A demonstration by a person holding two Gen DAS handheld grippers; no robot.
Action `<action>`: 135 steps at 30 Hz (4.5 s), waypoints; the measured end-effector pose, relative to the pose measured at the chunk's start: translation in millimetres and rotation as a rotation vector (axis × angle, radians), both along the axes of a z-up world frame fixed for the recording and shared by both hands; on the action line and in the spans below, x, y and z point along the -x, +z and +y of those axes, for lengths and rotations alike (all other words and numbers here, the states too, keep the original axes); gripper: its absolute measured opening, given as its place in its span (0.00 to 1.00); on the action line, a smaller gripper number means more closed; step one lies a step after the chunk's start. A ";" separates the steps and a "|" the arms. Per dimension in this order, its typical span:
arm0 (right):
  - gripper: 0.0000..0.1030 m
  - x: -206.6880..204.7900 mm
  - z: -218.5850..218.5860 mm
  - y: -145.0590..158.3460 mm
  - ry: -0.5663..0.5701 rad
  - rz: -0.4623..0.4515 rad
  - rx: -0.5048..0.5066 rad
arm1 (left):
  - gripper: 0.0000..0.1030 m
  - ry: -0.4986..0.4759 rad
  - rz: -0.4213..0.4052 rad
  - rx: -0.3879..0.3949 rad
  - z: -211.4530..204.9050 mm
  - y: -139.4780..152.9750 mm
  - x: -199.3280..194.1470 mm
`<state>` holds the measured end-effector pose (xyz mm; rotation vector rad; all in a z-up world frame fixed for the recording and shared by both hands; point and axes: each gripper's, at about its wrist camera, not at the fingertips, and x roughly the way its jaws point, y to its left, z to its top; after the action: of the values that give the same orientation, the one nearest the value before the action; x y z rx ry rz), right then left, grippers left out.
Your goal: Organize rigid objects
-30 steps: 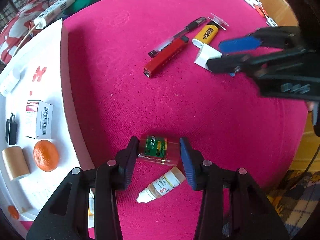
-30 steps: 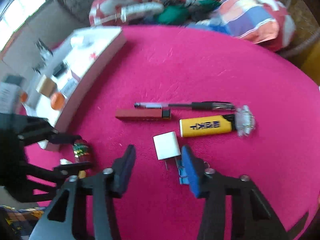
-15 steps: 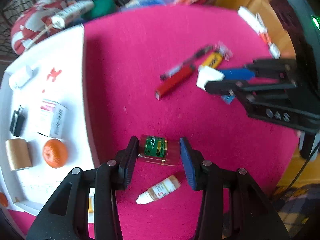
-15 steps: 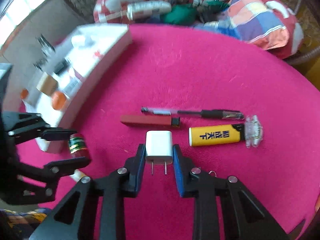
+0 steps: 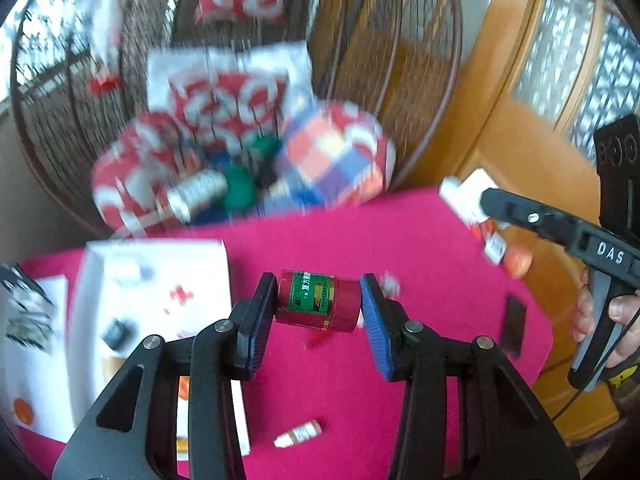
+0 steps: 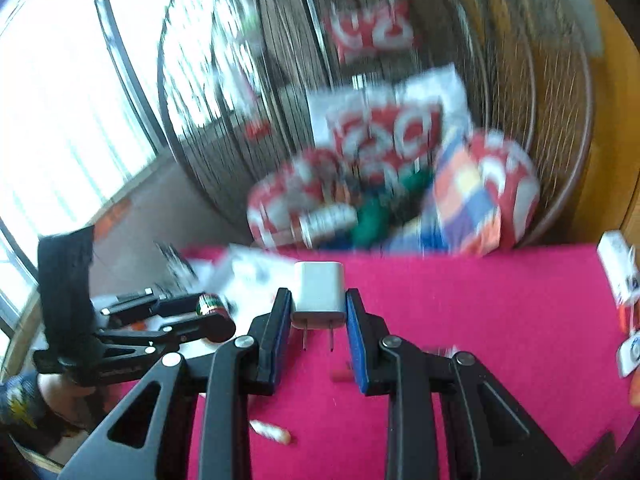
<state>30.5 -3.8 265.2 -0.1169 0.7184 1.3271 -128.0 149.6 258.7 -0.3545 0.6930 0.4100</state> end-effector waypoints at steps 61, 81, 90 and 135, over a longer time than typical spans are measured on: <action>0.25 48.8 -72.5 177.5 0.045 -0.218 -0.459 | 0.77 0.521 0.376 0.347 29.7 -208.2 172.6; 0.25 38.4 -90.5 181.1 -0.032 -0.223 -0.501 | 0.42 0.684 -0.020 -0.105 29.2 -14.2 205.0; 0.25 58.9 -84.8 181.5 -0.043 -0.216 -0.537 | 0.43 0.584 -0.497 -0.610 -25.1 211.4 252.8; 0.25 188.6 163.5 -154.9 0.150 0.046 0.465 | 0.42 0.194 0.325 0.150 208.2 -111.4 79.5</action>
<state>-158.2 159.7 110.2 -0.5221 1.0652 1.2862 -207.4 357.8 147.4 -0.5054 1.0138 0.6093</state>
